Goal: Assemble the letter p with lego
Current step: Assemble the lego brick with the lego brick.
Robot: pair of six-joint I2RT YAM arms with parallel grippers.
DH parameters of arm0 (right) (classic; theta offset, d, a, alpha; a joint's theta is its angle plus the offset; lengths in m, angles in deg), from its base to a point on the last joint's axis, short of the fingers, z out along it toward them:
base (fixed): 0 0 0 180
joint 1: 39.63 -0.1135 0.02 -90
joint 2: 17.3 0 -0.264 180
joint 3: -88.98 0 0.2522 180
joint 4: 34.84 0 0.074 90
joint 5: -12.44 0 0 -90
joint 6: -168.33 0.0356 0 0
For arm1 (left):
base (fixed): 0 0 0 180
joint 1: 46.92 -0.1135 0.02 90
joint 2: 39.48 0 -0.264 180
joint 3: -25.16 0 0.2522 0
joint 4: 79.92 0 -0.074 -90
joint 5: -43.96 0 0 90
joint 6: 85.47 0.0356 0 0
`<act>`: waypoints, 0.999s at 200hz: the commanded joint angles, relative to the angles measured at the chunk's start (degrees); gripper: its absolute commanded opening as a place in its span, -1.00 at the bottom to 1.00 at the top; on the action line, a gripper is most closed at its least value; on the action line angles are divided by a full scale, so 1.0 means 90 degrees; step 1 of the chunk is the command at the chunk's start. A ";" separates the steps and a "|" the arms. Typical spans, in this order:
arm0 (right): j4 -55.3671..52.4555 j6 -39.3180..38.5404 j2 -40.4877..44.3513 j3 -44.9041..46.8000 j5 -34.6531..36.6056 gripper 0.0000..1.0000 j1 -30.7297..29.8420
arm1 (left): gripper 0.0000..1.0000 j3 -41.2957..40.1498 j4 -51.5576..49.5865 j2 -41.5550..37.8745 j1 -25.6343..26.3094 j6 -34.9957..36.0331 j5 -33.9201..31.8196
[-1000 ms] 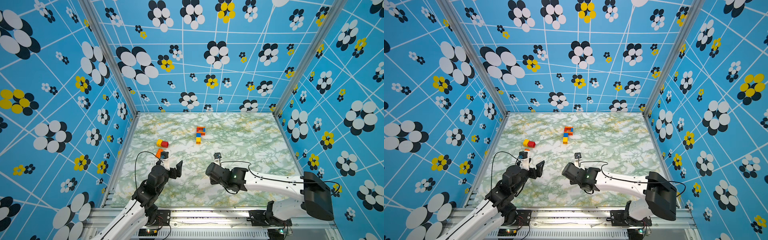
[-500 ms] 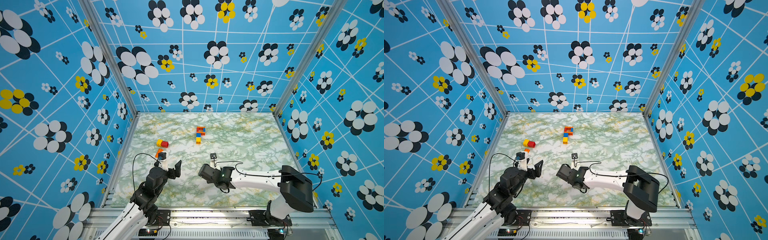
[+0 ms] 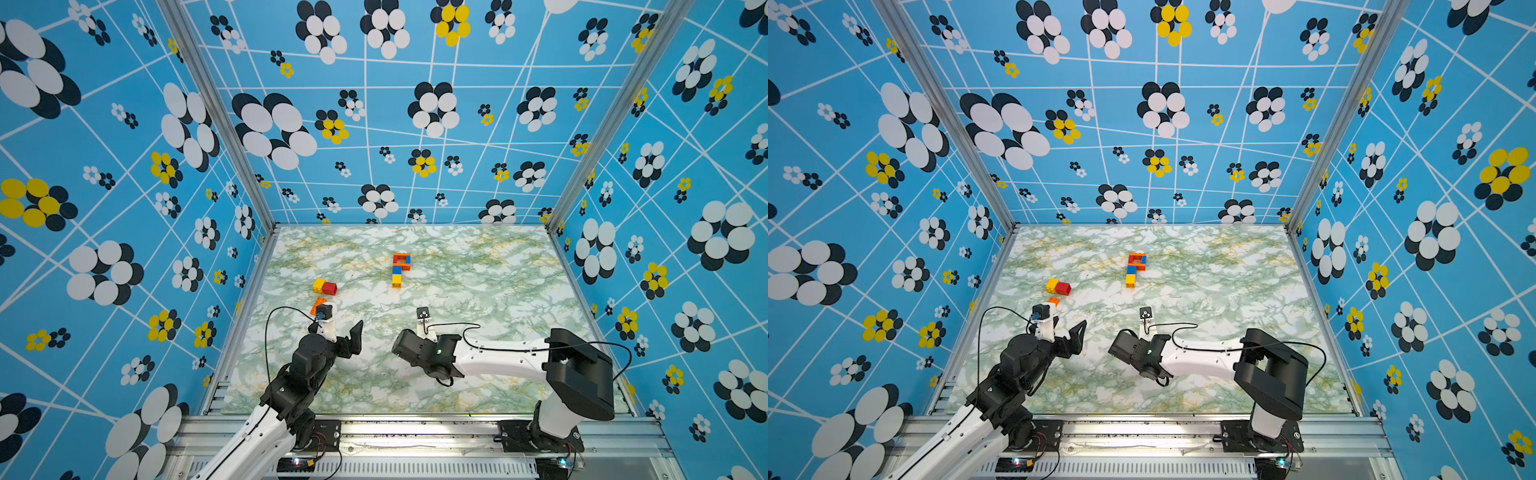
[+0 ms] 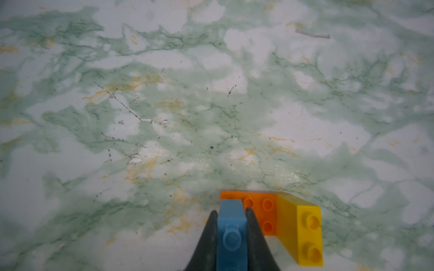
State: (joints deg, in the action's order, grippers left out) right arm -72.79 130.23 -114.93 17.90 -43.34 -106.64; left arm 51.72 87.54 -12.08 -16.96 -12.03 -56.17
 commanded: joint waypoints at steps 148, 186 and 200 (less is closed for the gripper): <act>-0.0117 0.0375 -0.1013 -0.0013 -0.0460 -1.00 0.0011 | 0.88 -0.0074 -0.0040 -0.0056 -0.0065 -0.0023 -0.0068; 0.0094 0.0432 -0.1627 0.0014 -0.1710 -1.00 0.0322 | 0.88 -0.0085 -0.0038 -0.0059 -0.0067 -0.0012 -0.0079; 0.0132 0.0454 -0.1651 0.0058 -0.1812 -1.00 0.0345 | 0.88 -0.0084 -0.0038 -0.0061 -0.0067 -0.0008 -0.0095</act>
State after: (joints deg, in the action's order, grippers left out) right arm -67.94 132.61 -122.34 13.76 -43.49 -104.50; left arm 51.72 87.56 -12.08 -16.96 -12.00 -56.17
